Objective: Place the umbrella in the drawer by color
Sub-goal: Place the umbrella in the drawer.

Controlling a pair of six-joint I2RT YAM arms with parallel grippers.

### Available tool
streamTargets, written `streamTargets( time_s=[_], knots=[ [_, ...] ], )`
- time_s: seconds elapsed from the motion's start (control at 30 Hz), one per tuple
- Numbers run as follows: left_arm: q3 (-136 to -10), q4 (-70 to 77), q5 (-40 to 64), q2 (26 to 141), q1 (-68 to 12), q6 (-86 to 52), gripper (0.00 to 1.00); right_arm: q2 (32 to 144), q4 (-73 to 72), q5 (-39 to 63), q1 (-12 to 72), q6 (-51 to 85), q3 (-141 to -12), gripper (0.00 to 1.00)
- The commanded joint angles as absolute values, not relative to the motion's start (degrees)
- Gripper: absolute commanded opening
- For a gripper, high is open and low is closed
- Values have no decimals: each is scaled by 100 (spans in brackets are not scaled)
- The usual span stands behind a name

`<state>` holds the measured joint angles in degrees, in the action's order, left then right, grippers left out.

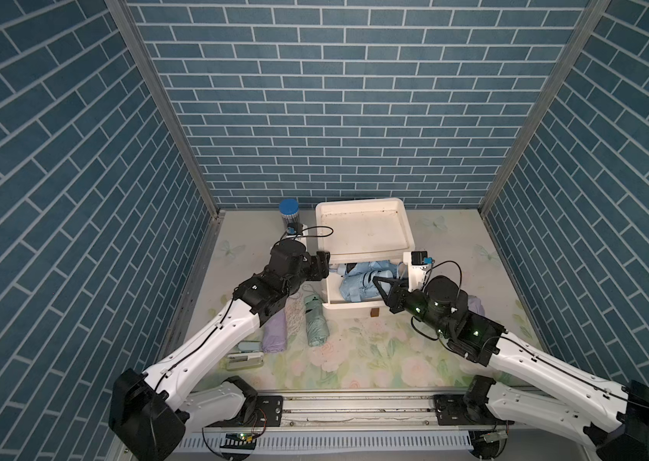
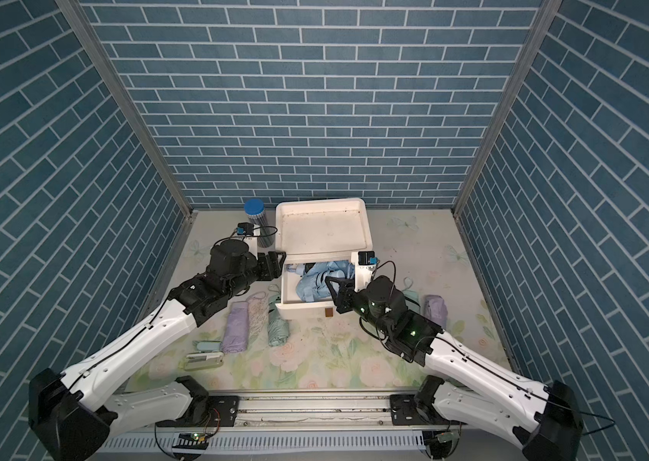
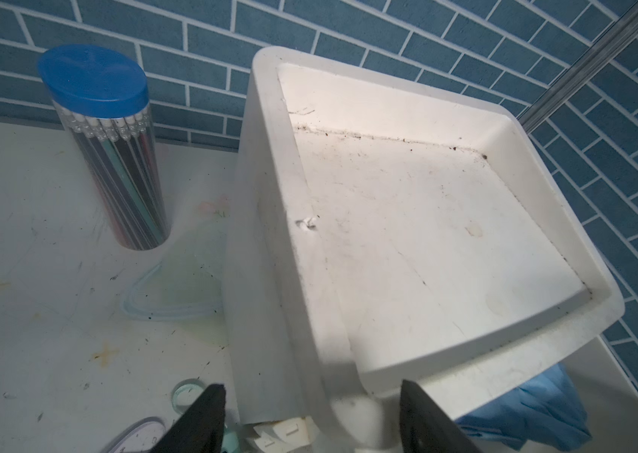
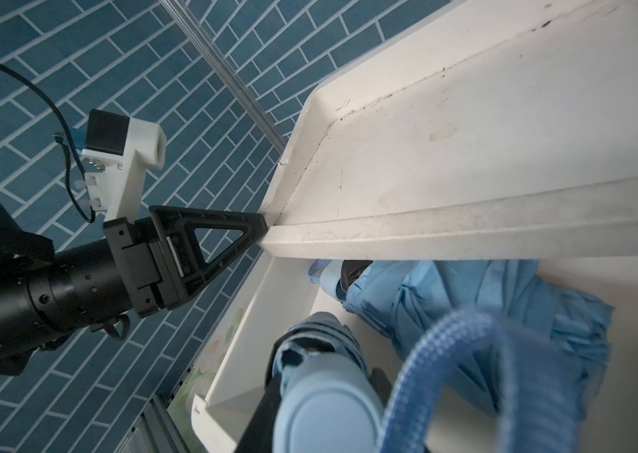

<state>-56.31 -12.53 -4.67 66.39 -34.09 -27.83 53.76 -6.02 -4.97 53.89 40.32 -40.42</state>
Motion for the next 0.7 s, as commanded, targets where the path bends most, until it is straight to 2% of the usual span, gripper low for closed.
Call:
streamTargets(
  time_s=[0.0,0.1,0.13,0.27,0.33,0.53,0.67],
  knots=[
    [-5642,-1270,-483,6620,-3395,-2764,73,5518,-1030,-365,5393,4359,-4129,0],
    [-5656,-1299,-475,6610,-3394,-2751,73,5756,-407,-436,5389,4291,-4514,0],
    [-5660,-1300,-466,6601,-3397,-2754,73,5827,-117,-468,5388,4274,-4667,8],
    [-5678,-1274,-449,6614,-3393,-2766,73,6111,1312,-807,5364,4272,-5311,51],
    [-5692,-1252,-431,6623,-3395,-2770,73,6233,1838,-899,5307,4231,-5576,62],
    [-5748,-1287,-448,6643,-3392,-2758,73,6602,2935,-1125,5154,3935,-6206,84],
    [-5774,-1301,-478,6626,-3388,-2742,73,6745,3388,-1497,5130,3653,-6630,86]
  ],
)
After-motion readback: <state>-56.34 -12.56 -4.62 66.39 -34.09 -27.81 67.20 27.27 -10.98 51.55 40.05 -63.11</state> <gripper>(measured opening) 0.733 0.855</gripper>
